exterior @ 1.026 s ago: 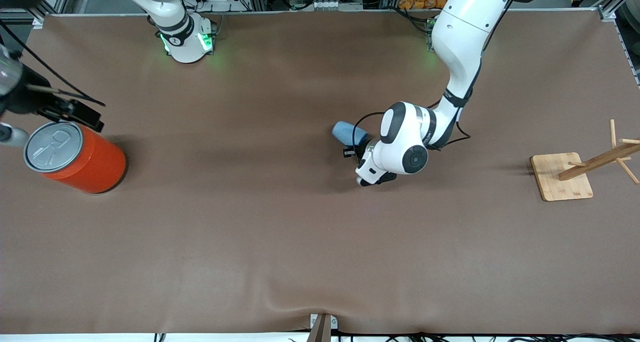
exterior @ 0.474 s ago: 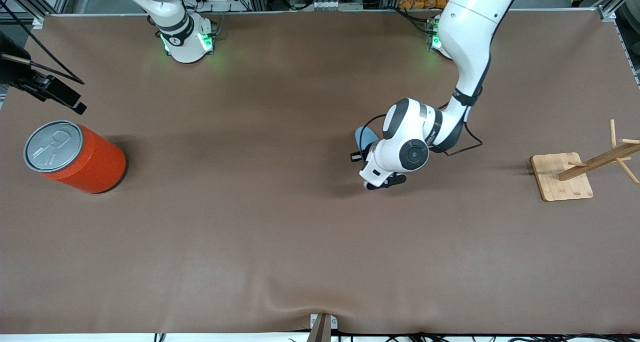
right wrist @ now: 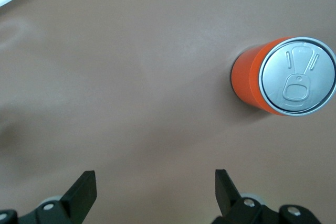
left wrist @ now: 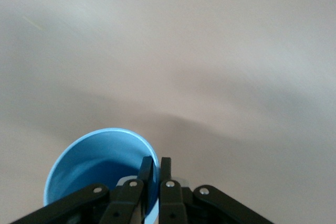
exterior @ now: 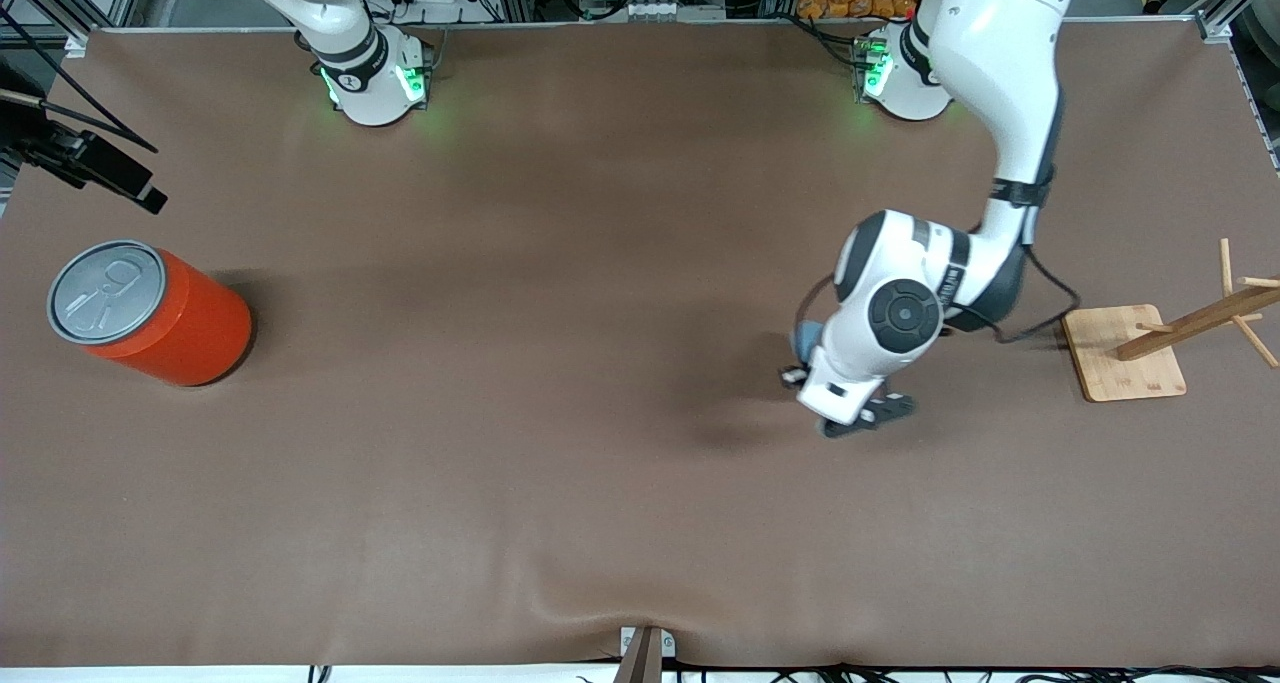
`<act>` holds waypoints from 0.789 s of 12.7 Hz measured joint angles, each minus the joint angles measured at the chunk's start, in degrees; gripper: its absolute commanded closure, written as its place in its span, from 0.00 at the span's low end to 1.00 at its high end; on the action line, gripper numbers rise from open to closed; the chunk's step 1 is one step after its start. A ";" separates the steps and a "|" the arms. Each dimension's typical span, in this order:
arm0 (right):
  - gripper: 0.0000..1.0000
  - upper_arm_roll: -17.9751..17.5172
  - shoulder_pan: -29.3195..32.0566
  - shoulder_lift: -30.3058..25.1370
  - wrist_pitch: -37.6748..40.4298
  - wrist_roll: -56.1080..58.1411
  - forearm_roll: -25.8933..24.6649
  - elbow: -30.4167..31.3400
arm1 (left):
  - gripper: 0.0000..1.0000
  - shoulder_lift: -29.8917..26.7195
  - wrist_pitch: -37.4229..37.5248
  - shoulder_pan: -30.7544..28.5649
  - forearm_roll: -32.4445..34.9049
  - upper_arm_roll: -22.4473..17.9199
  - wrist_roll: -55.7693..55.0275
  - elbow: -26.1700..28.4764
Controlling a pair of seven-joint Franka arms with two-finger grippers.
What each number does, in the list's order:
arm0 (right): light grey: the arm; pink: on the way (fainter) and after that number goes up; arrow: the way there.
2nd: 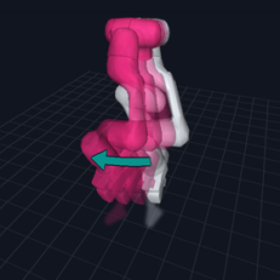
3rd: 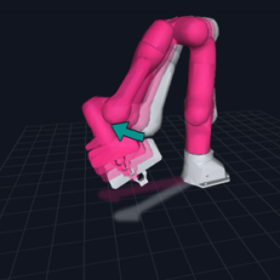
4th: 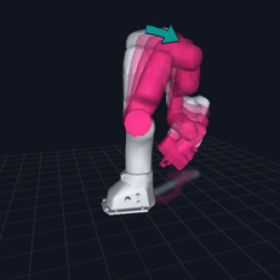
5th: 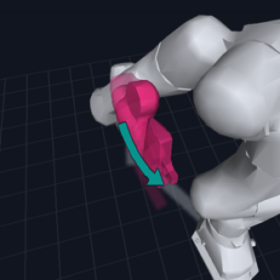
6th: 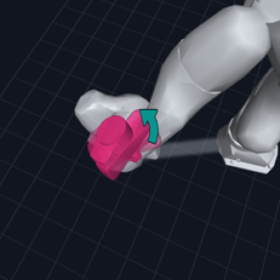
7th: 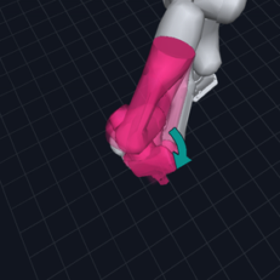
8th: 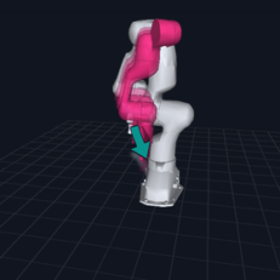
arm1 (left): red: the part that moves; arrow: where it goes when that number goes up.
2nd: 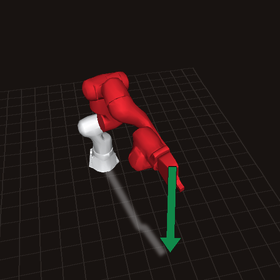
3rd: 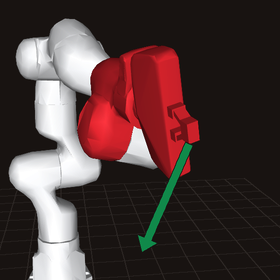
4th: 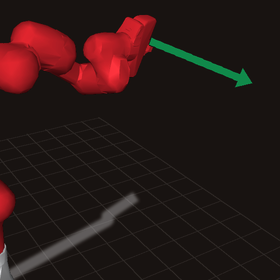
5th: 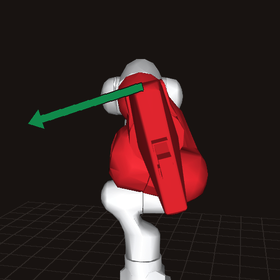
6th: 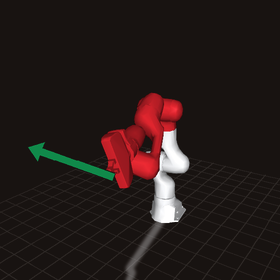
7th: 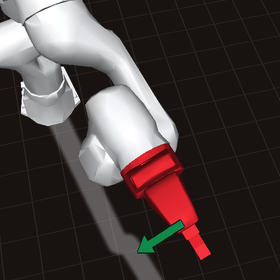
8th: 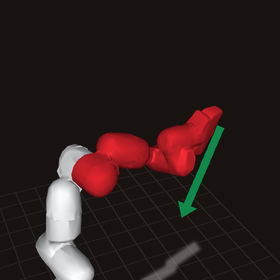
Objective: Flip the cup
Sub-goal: 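Lift the cup with the left gripper and turn its opening upward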
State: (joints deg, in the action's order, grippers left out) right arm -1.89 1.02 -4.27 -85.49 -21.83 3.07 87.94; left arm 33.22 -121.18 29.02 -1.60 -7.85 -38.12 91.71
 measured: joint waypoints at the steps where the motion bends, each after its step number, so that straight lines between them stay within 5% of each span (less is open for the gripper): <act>1: 0.00 -0.01 -0.01 0.21 0.17 0.03 -0.19 -0.59 | 1.00 0.01 -0.27 -0.27 4.39 -1.12 -2.06 -0.13; 7: 0.00 -0.16 -0.04 0.65 4.46 0.06 0.47 -1.92 | 1.00 3.48 -16.45 -0.41 14.70 -8.58 -19.20 -0.07; 10: 0.00 -0.20 -0.05 1.34 4.51 0.07 0.47 -2.52 | 1.00 6.67 -19.70 -0.44 27.17 -9.32 -33.85 -0.04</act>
State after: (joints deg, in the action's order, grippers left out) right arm -2.09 0.98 -2.93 -80.98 -21.76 3.54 85.42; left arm 39.88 -140.88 28.58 25.57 -17.16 -71.97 91.67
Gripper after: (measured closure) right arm 0.000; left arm 0.912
